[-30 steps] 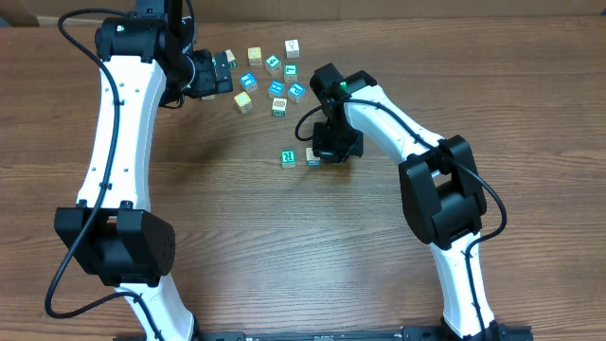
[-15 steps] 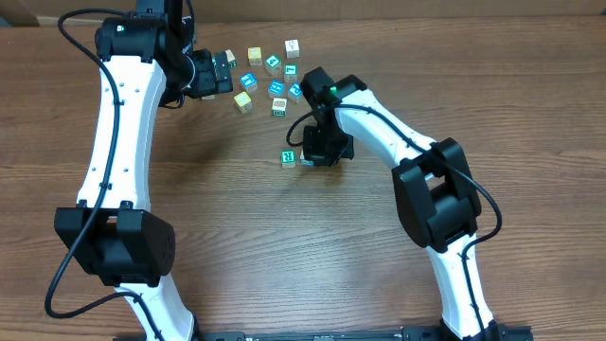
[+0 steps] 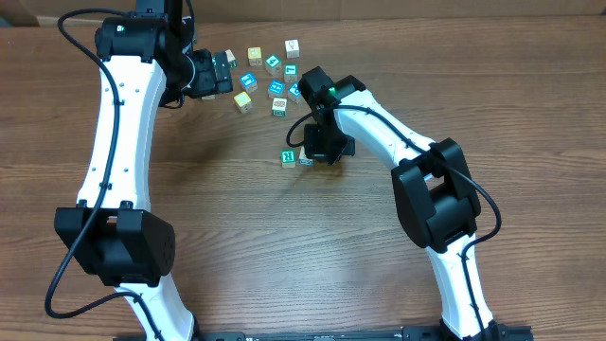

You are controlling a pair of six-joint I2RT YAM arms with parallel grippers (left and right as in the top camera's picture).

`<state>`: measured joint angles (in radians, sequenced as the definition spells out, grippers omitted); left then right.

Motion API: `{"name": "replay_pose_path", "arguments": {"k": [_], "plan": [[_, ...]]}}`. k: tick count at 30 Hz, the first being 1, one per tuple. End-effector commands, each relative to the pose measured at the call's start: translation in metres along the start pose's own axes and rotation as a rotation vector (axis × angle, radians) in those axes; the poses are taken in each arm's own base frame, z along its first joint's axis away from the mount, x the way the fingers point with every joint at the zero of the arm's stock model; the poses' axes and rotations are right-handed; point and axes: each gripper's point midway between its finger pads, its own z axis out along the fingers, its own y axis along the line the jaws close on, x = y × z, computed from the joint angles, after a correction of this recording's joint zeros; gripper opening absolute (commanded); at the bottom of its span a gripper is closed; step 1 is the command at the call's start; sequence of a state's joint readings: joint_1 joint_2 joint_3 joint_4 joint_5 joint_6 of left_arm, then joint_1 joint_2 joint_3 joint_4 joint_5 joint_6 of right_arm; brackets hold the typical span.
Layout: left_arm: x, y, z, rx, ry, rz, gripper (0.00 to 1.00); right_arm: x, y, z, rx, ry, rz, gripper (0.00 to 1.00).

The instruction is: Form a horizontal line

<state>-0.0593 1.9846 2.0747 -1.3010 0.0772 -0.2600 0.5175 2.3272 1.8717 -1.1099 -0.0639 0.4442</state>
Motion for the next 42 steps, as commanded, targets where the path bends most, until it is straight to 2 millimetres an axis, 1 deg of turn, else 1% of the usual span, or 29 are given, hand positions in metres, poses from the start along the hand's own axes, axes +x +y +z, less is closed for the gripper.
{"name": "replay_pose_path", "arguments": {"k": [1, 11, 14, 17, 27, 32, 35, 40, 42], "plan": [[-0.001, -0.002, 0.001, -0.004, -0.002, -0.004, 1.0, -0.011, -0.001, -0.015, 0.004, -0.069, -0.008, 0.04], [-0.001, -0.002, 0.001, -0.004, -0.002, -0.004, 1.0, -0.017, 0.006, -0.015, -0.012, -0.096, -0.017, 0.04], [-0.001, -0.002, 0.001, -0.004, -0.002, -0.004, 1.0, -0.017, 0.006, -0.015, -0.013, -0.095, -0.022, 0.04], [-0.001, -0.002, 0.001, -0.004, -0.002, -0.004, 1.0, -0.015, 0.01, -0.015, -0.033, -0.088, -0.069, 0.04], [-0.001, -0.002, 0.001, -0.004, -0.002, -0.004, 1.0, -0.014, 0.011, -0.015, -0.039, -0.085, -0.069, 0.05], [-0.001, -0.002, 0.001, -0.004, -0.002, -0.004, 1.0, -0.013, 0.021, -0.016, -0.09, -0.073, -0.072, 0.05], [-0.001, -0.002, 0.001, -0.004, -0.002, -0.004, 1.0, -0.012, 0.021, -0.016, -0.094, -0.069, -0.072, 0.05], [-0.001, -0.002, 0.001, -0.004, -0.002, -0.004, 1.0, -0.012, 0.022, -0.016, -0.097, -0.066, -0.068, 0.08], [-0.001, -0.002, 0.001, -0.004, -0.002, -0.004, 1.0, -0.009, 0.025, -0.016, -0.115, -0.052, -0.067, 0.09]]}}
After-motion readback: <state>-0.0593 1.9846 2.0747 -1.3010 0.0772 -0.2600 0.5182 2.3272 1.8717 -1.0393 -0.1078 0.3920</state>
